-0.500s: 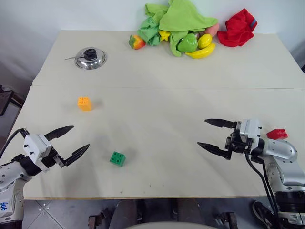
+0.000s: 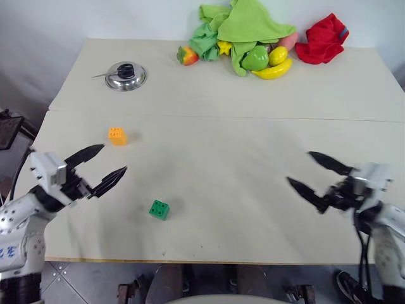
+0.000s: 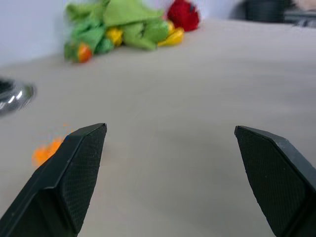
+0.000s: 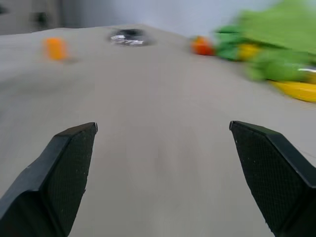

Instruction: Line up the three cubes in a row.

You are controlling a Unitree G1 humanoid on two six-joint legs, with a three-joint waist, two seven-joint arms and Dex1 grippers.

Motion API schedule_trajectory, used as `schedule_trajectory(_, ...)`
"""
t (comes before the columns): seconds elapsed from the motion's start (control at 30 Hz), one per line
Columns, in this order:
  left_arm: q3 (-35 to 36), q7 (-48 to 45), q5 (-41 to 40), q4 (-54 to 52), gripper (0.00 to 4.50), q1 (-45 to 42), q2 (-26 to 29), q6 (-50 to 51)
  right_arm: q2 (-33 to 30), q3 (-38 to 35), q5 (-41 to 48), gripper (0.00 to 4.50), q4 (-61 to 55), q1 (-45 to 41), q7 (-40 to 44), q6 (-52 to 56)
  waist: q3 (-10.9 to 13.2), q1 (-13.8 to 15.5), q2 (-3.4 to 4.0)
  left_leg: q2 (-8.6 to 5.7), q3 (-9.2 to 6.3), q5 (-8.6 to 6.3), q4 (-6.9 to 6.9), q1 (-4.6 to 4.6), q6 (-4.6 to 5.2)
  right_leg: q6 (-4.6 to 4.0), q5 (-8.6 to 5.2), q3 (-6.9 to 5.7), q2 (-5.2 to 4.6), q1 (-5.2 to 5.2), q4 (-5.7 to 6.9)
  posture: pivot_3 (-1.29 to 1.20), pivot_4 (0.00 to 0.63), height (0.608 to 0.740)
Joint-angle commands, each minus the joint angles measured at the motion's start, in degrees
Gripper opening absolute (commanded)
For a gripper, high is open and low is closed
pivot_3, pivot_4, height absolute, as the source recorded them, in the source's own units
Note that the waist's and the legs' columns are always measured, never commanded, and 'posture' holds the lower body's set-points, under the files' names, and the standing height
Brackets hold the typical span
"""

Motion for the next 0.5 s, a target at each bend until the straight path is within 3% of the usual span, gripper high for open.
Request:
schedule_trajectory(0.03,-4.39,-1.38,-1.33,-5.29,4.37,-0.99,-0.34,2.66,3.32,-10.50,2.47,4.50,-4.94,7.69,-5.71,-0.45,0.00,0.12,0.00,0.00,0.01,0.00,-0.03,0.00,0.00,0.00,0.00,0.00,0.01,0.00,-0.02,0.00,0.150,0.740)
schedule_trajectory(0.13,-9.14,-2.88,-0.90,-6.34,4.37,-3.16,-0.56,4.89,8.23,-16.45,3.31,4.50,-4.39,14.66,-9.10,-1.51,-0.01,0.19,0.00,0.01,0.04,-0.01,-0.05,0.03,-0.02,0.00,0.00,0.04,0.09,0.01,-0.06,0.00,0.150,0.740)
schedule_trajectory(0.3,-12.55,-2.52,-0.34,-5.87,4.37,-6.79,-1.79,6.70,12.59,-17.57,1.46,4.50,-0.49,19.30,-11.33,-2.64,-0.04,-1.12,0.07,0.10,0.24,-0.01,-0.06,0.17,-0.03,0.01,0.00,0.30,0.17,-0.02,-0.03,0.00,0.150,0.740)
schedule_trajectory(0.5,-13.31,-2.59,-0.18,-6.85,4.37,-6.91,-1.94,7.54,6.83,-14.98,-1.39,4.50,1.99,17.44,-13.01,2.48,-0.14,-2.30,0.28,0.16,0.40,-0.01,-0.08,0.23,-0.05,0.00,0.00,0.53,0.18,-0.14,0.07,0.00,0.150,0.740)
